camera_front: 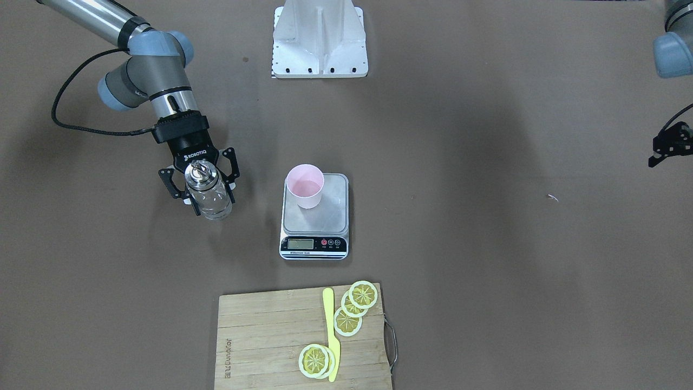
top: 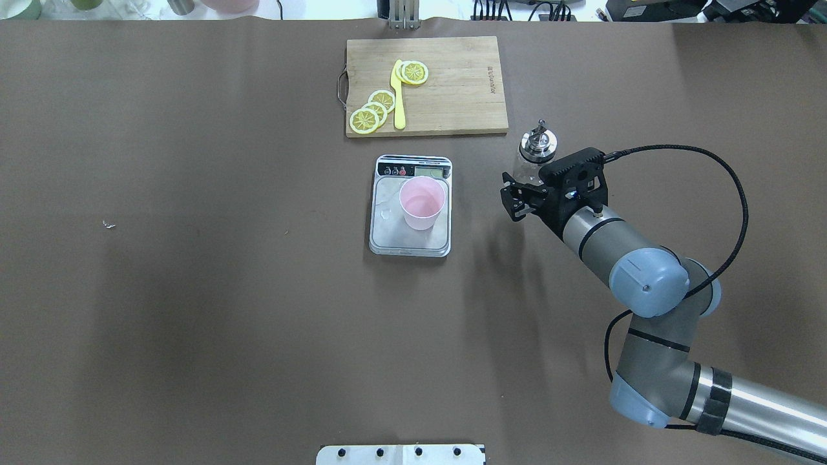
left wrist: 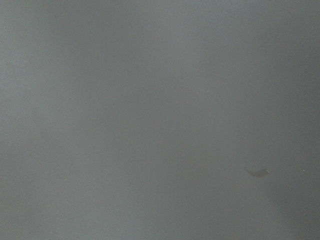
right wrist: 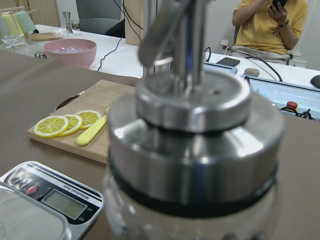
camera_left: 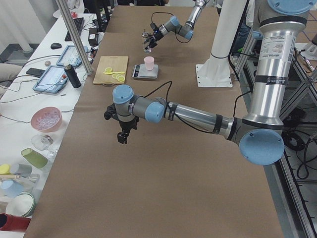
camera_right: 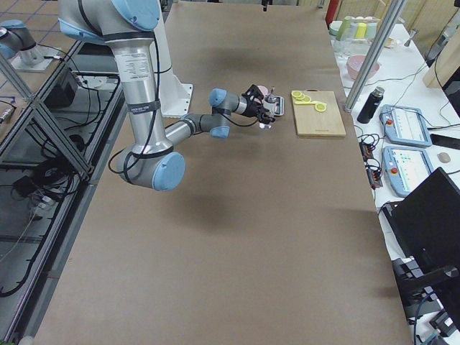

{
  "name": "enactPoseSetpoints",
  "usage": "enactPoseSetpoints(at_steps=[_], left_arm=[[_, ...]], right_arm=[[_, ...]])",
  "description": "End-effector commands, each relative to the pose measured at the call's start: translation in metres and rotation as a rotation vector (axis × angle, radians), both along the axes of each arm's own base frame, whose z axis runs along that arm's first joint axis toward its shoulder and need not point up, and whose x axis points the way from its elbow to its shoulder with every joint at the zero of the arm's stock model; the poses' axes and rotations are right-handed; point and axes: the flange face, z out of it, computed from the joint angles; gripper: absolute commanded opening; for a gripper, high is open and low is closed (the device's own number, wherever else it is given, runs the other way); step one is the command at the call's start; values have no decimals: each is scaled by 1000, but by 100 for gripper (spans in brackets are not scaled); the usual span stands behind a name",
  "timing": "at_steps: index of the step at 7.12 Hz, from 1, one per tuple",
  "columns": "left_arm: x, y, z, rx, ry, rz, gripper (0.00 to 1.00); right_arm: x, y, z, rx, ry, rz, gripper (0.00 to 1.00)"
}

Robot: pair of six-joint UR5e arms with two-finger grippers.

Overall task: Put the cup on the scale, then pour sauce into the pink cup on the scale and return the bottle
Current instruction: 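Carry the upright sauce dispenser away from the scale with the right gripper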

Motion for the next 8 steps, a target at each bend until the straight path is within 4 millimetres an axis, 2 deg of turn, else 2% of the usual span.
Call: enactPoseSetpoints(at_steps=[1, 2, 3, 5, 6, 8], left_arm=[[0, -1, 15, 2, 2, -1, 99], [1, -1, 15, 2, 2, 0, 99], [1, -1, 15, 3, 2, 1, 99], [1, -2, 15, 9, 5, 2, 99], [2, -3, 24, -7, 4, 2, 99], [2, -4, 21, 12, 9, 3, 99]], right_arm=[[14, 7, 12, -15, -124, 9, 15], [21, 11, 19, -10, -153, 8, 15], [25, 13, 35, -20, -133, 8, 15], [24, 12, 55, -34, -99, 11, 15], [23, 11, 71, -40, -62, 11, 15], [19, 9, 78, -46, -49, 12, 14]])
